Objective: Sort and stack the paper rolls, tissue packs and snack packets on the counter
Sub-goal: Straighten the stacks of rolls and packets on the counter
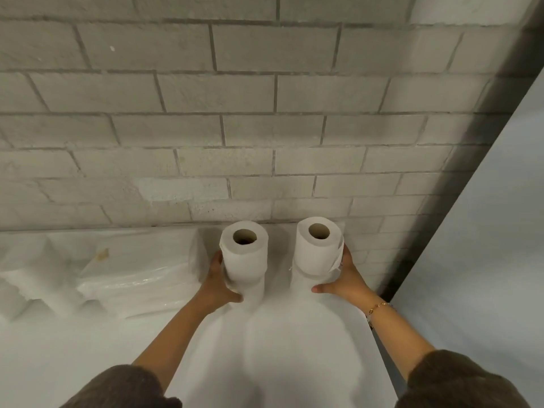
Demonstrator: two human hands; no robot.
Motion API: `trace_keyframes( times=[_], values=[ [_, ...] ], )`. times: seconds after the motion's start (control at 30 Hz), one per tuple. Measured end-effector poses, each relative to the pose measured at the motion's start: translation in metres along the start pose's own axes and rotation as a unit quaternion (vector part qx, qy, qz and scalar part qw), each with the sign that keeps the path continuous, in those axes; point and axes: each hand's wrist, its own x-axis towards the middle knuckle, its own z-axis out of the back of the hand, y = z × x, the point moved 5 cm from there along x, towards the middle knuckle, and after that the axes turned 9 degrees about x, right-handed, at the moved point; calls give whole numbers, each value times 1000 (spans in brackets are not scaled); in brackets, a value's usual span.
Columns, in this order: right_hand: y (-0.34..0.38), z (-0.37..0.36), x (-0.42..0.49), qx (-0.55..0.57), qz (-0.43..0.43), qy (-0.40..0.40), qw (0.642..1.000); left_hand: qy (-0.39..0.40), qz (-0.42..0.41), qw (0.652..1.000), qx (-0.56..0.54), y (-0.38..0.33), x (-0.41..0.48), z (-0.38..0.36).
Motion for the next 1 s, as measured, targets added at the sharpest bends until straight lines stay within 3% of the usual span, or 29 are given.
trace_keyframes(
  times=[0.13,0.3,0.6,0.8,1.0],
  values=[
    [-15,-2,6,-8,-37,10,999,12,-24,999,-21,2,8,-4],
    [-22,-3,10,-9,-55,-31,998,24,-40,998,-44,0,16,-7],
    [-24,-11,12,-24,-59,-80,995,-6,-14,998,-54,-4,28,-25],
    [-8,-24,12,-25,-25,-80,996,-27,-14,996,-86,-12,37,-42],
    [-7,-37,20,6,3,-76,997,-72,-73,990,-101,-26,42,-50]
  ],
)
